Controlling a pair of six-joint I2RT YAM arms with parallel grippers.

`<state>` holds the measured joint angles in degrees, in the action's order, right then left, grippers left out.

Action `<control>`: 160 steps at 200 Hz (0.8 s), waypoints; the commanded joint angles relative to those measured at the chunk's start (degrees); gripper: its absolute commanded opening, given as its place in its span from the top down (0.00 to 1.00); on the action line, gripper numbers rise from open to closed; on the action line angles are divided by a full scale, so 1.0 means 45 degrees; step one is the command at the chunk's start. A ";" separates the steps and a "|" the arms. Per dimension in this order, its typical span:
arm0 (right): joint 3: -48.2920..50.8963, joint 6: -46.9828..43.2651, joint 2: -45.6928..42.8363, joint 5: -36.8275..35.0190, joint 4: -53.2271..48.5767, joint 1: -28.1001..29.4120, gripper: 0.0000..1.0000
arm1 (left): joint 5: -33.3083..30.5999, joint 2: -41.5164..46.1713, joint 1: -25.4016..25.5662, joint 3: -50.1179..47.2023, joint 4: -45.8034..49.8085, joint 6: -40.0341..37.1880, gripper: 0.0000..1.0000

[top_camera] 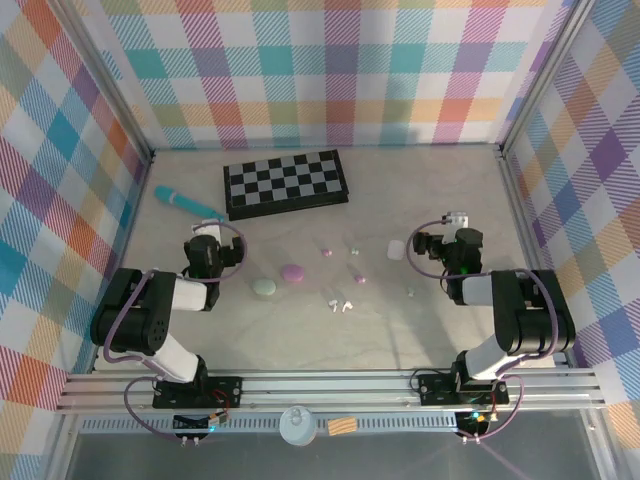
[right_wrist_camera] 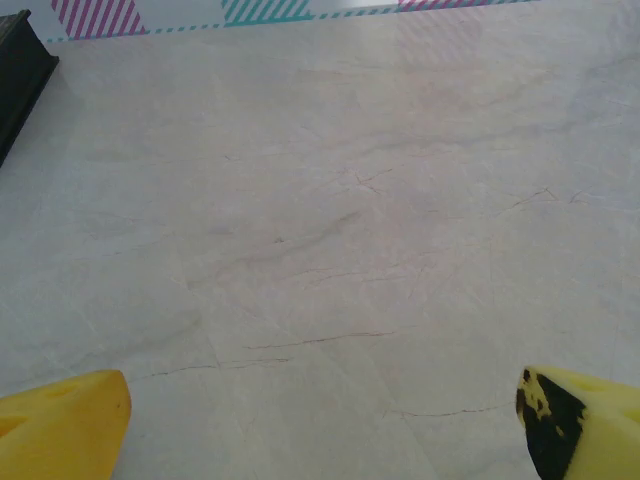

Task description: Insert wireless bluetooth earbuds into charging case

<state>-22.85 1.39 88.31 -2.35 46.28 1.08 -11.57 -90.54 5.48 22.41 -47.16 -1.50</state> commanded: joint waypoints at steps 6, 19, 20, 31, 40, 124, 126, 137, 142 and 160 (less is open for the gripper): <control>-0.0165 -0.0093 -0.0038 0.0268 0.0301 -0.0065 0.01 | 0.0089 0.0023 -0.0062 0.0213 -0.0558 0.0088 0.00; -0.0156 -0.0094 -0.0045 0.0268 0.0301 -0.0062 0.01 | 0.0091 0.0013 -0.0055 0.0214 -0.0556 0.0080 0.00; -0.0156 -0.0084 -0.0040 0.0268 0.0301 -0.0063 0.01 | 0.0091 0.0018 -0.0059 0.0214 -0.0556 0.0089 0.00; -0.0166 -0.0095 -0.0035 0.0268 0.0291 -0.0060 0.01 | 0.0091 0.0023 -0.0056 0.0215 -0.0566 0.0097 0.00; -0.0157 -0.0092 -0.0041 0.0265 0.0301 -0.0057 0.01 | 0.0086 0.0033 -0.0064 0.0219 -0.0556 0.0098 0.00; -0.0138 -0.0091 -0.0057 0.0259 0.0338 -0.0058 0.01 | 0.0078 0.0013 -0.0063 0.0195 -0.0584 0.0098 0.00; -0.0127 -0.0083 -0.0070 0.0256 0.0339 -0.0053 0.01 | 0.0088 0.0030 -0.0049 0.0200 -0.0587 0.0089 0.00; -0.0110 -0.0081 -0.0074 0.0248 0.0360 -0.0065 0.01 | 0.0101 0.0039 -0.0064 0.0182 -0.0590 0.0086 0.00; -0.0099 -0.0093 -0.0075 0.0245 0.0379 -0.0062 0.01 | 0.0094 0.0061 -0.0062 0.0161 -0.0631 0.0078 0.00; -0.0333 -0.0093 -0.0569 0.0193 -0.0406 -0.0065 0.01 | 0.0173 0.0518 -0.0030 0.0327 0.0028 0.0029 0.00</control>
<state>-22.85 1.39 88.29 -2.35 46.19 1.08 -11.57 -90.54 5.48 22.44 -47.16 -1.50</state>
